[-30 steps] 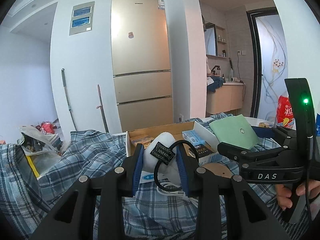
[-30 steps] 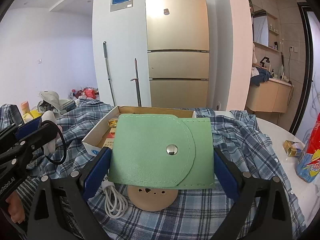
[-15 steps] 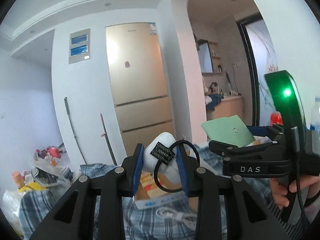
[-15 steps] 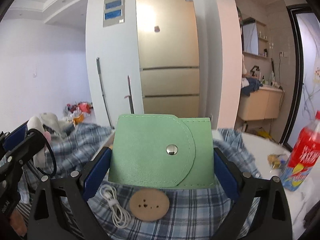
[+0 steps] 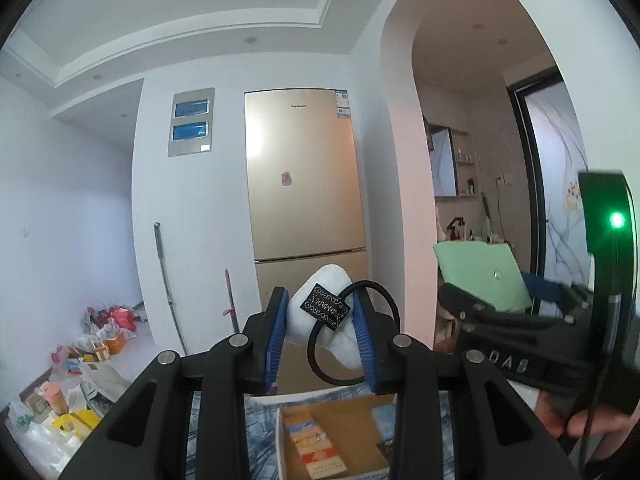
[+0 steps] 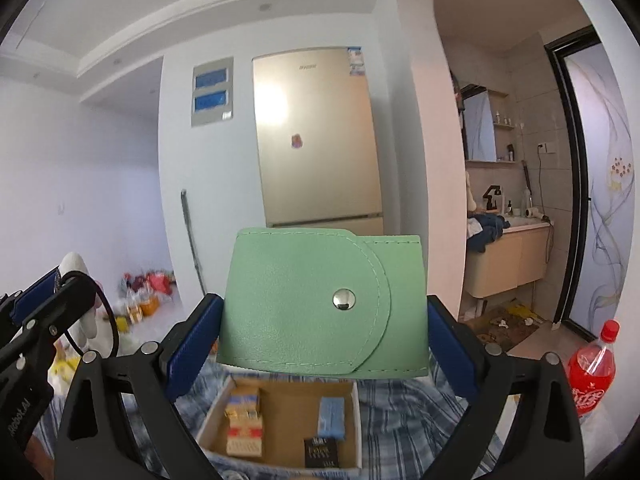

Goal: Organize soft objects
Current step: 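Carry the charger and green pouch over the cardboard box with both grippers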

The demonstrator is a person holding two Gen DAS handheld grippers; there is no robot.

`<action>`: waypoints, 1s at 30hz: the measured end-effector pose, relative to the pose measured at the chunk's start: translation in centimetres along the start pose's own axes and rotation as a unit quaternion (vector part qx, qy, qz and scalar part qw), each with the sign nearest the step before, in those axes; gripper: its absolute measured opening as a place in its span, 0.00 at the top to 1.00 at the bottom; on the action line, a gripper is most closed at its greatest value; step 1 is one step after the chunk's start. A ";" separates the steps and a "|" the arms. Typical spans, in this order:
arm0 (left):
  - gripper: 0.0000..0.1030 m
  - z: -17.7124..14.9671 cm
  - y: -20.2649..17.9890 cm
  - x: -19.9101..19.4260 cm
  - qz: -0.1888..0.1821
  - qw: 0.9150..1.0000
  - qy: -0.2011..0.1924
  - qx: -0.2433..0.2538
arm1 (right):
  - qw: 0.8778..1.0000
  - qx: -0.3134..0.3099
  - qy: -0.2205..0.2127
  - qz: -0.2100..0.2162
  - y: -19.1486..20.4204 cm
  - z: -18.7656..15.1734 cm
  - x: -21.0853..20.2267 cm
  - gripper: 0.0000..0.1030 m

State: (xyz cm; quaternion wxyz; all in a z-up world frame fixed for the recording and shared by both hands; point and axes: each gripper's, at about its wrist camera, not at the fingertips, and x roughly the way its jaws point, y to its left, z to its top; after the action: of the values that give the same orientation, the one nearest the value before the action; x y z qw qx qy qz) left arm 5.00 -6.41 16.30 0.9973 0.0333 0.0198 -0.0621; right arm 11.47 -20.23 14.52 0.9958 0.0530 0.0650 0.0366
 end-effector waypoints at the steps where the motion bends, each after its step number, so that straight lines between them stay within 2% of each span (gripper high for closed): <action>1: 0.67 0.3 0.1 0.2 -0.001 1.000 0.000 -0.005 | 1.000 0.005 -0.001 0.002 -0.1 0.0 0.3 0.06; 5: 0.67 0.2 0.6 0.9 0.007 1.000 0.002 -0.014 | 1.000 0.020 0.005 0.009 -0.6 -0.9 1.2 0.06; 15: 0.67 -3.9 2.3 6.7 0.012 0.994 0.103 -0.034 | 0.998 -0.009 0.066 0.005 -0.1 -4.9 5.4 0.06; 21: 0.67 -6.0 2.5 9.9 0.023 0.988 0.151 -0.027 | 0.992 -0.019 0.127 0.015 0.5 -7.4 7.9 0.06; 27: 0.67 -8.9 3.1 13.4 0.023 0.975 0.221 -0.023 | 0.978 -0.053 0.201 0.013 1.0 -10.0 10.4 0.06; 30: 0.67 -10.2 3.4 15.1 0.000 0.962 0.270 -0.037 | 0.969 -0.052 0.241 0.026 0.7 -11.1 11.5 0.06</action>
State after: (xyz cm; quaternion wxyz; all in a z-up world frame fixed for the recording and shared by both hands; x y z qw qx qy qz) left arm 20.00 -4.17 5.70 0.9554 0.0123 0.2908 -0.0502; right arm 21.31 -17.53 2.18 0.9509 -0.0074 0.2994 0.0779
